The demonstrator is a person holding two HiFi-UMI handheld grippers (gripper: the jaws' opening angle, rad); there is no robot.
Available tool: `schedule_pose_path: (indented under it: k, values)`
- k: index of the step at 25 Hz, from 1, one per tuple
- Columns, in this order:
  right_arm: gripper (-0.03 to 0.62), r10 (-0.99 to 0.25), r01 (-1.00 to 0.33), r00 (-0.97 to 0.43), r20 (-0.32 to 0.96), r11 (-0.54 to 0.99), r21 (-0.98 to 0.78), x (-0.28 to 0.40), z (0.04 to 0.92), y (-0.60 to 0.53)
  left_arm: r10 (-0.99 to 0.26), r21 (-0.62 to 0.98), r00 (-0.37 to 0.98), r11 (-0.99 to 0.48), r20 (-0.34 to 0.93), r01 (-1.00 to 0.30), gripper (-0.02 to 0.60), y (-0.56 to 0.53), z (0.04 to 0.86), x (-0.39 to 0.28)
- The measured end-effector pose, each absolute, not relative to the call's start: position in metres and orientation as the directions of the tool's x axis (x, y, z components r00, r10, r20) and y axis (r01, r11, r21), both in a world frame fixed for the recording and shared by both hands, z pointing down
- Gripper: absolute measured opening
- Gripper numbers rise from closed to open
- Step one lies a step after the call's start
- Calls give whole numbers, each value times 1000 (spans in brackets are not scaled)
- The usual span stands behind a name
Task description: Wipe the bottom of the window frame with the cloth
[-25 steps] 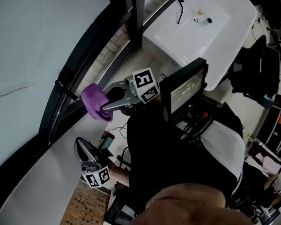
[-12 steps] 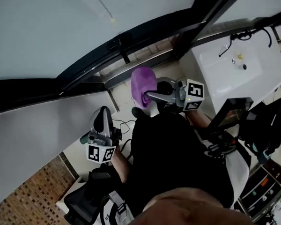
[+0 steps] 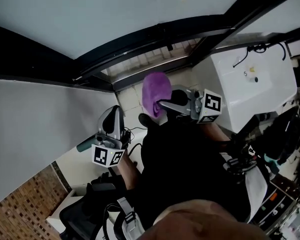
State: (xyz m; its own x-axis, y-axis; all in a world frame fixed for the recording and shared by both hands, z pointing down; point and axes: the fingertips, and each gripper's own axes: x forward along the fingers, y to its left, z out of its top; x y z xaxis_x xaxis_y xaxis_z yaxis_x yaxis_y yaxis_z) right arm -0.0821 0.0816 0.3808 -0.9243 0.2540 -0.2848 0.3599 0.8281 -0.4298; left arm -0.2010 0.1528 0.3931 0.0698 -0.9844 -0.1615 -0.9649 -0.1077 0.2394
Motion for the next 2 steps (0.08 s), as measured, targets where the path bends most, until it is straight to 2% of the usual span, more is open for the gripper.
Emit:
schedule_pose_path:
  k: [2]
  values:
    - [67,255,353,-926,-278,845,-401,-95,380,98,-984,240,71,-109,-163,-965,2,166,398,-220]
